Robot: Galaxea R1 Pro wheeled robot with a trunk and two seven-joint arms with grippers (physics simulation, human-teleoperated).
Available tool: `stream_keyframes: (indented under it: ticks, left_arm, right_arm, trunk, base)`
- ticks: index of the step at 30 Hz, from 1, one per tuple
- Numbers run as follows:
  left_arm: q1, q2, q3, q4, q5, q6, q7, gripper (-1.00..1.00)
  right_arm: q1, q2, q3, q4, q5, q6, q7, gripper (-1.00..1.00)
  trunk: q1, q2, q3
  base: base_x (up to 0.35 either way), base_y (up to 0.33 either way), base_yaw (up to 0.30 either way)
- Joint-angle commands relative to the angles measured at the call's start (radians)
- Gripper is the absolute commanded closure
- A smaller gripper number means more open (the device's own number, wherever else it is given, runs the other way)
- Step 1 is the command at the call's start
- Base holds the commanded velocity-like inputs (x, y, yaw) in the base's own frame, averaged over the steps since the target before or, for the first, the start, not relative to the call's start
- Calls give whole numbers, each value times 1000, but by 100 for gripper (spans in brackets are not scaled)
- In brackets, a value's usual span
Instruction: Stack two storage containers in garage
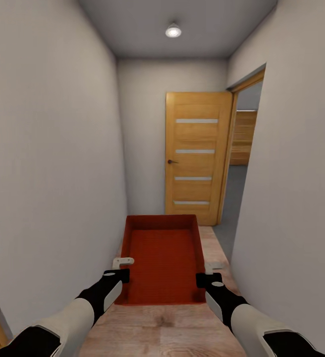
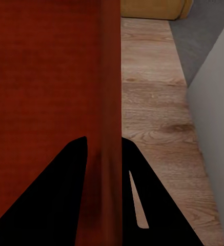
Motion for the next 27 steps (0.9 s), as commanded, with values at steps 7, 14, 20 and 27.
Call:
stream_keyframes:
  ticks: [7,14,20,27]
  left_arm:
    - [-2,32,53,-5,-23,-7,19,100]
    - [-2,32,53,-5,-23,-7,19,100]
    - [-2,32,53,-5,-23,-6,19,100]
    - [-2,32,53,-5,-23,-7,19,100]
  right_arm:
    - [0,-1,2,3,-8,-1,6,100]
    - [0,1,3,3,-9,-2,4,100]
    - [0,1,3,3,-8,-2,4,100]
    - [0,1,3,3,-8,-2,5,100]
  trunk:
    - [1,-2,-2]
    - [1,-2,-2]
    - [1,-2,-2]
    - [1,-2,-2]
  base:
    - [322,0,0]
    - [322,0,-36]
    - [322,0,-208]
    - [322,0,-43]
